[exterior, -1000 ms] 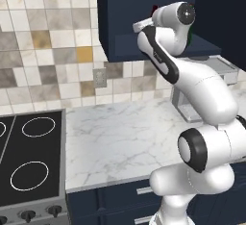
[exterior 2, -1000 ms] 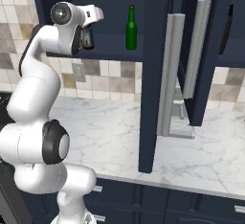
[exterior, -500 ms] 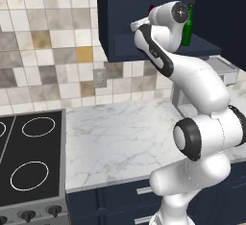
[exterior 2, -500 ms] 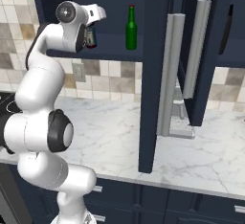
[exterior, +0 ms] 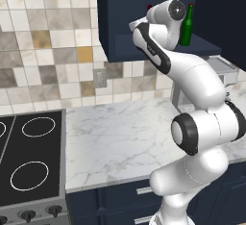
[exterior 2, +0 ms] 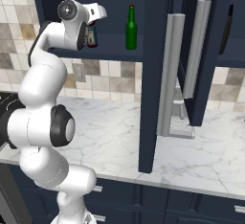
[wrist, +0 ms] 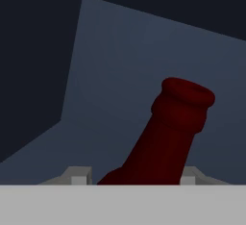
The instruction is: Sort all alcoholic drinks to one cabinet, and non-alcoholic drinks to the other.
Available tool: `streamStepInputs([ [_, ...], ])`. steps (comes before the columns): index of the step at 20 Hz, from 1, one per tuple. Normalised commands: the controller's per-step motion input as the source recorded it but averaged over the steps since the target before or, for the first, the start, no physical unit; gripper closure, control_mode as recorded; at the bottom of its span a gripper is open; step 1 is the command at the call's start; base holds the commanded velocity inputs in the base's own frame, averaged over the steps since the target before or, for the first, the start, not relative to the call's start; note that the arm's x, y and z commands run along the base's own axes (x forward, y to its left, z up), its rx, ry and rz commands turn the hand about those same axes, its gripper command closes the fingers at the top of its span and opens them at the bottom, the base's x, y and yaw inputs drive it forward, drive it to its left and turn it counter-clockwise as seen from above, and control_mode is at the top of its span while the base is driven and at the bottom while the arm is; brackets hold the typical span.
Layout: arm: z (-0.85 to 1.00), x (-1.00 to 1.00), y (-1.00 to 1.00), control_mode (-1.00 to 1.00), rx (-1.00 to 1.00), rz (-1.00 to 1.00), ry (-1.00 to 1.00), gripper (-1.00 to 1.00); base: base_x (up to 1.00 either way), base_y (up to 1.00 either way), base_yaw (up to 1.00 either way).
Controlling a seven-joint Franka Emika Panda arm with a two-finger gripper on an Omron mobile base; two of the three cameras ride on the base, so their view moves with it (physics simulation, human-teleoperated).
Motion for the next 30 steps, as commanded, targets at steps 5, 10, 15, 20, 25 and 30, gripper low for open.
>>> streamStepInputs([
  [5,-0.37,0.12,0.0,-1.0,-0.03,0.0,0.02,-1.0,0.0,0.0,0.0],
  [10,-0.17,0.02,0.0,-1.0,0.0,0.0,0.0,-1.0,0.0,0.0,0.0],
  [15,-0.13,0.04,0.0,-1.0,0.0,0.0,0.0,-1.0,0.0,0.0,0.0],
  [20,-0.05,-0.08,0.0,-1.0,0.0,0.0,0.0,-1.0,0.0,0.0,0.0],
  [25,0.0,-0.29,0.0,-1.0,0.0,0.0,0.0,-1.0,0.0,0.0,0.0],
  [30,0.0,-0.45,-0.06,-1.0,0.0,-0.04,0.0,-1.0,0.0,0.0,0.0],
])
